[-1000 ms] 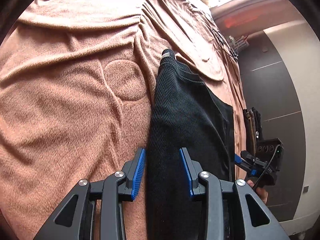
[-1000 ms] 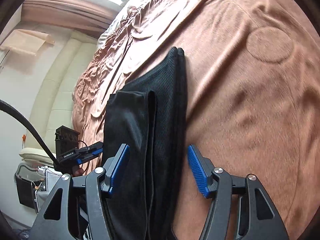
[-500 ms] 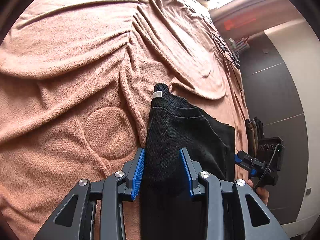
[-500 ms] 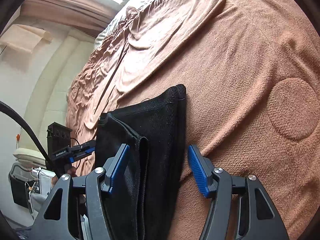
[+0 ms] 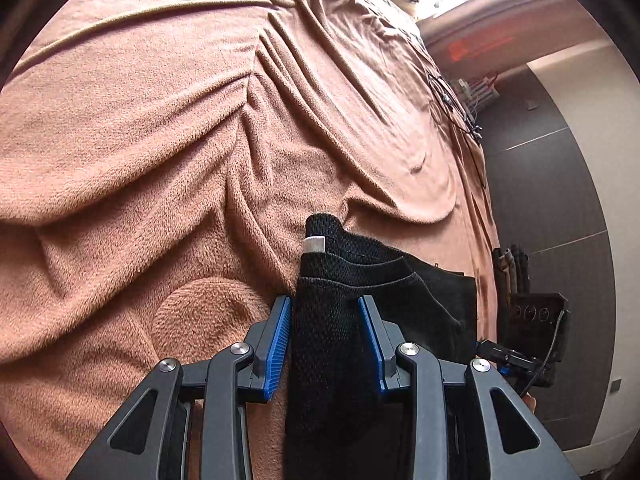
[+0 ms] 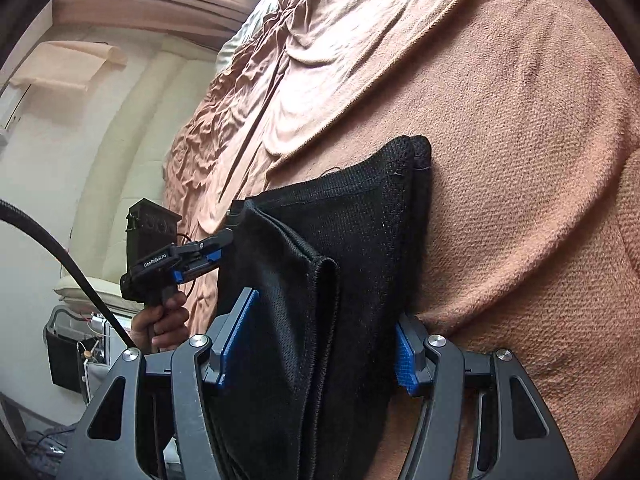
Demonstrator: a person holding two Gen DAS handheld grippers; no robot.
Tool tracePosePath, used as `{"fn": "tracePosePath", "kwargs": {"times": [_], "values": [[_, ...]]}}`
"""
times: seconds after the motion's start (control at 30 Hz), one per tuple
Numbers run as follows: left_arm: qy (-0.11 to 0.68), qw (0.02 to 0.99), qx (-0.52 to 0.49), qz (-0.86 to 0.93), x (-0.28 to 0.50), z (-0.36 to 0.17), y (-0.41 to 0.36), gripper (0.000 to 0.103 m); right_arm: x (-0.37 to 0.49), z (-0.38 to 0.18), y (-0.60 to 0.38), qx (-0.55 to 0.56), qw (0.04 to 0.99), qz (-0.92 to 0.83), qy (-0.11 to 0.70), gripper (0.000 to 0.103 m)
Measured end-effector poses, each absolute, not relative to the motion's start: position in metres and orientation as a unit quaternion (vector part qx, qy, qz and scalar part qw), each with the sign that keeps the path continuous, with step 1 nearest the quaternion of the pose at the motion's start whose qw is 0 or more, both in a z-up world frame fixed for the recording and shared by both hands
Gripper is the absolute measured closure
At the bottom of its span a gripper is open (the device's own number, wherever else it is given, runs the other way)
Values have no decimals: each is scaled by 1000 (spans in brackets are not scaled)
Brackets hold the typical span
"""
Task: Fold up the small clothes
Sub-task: 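Close the right gripper on the shirt's end and lift it with both grippers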
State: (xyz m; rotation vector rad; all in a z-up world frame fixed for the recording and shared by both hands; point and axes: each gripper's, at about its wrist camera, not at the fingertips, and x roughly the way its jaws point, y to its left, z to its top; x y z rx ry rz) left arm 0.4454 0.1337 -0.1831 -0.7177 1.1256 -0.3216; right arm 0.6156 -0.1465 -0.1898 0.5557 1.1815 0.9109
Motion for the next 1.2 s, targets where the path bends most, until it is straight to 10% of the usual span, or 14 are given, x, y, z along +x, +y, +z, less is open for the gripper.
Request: {"fn": "tracePosePath", "kwargs": {"times": [0.33, 0.5, 1.2], "values": [[519, 779, -313, -159, 456, -183, 131, 80, 627, -186, -140, 201, 711, 413, 533, 62], [524, 785, -291, -155, 459, -181, 124, 91, 627, -181, -130, 156, 733, 388, 537, 91], [453, 827, -278, -182, 414, -103, 117, 94, 560, -113, -130, 111, 787, 380, 473, 95]]}}
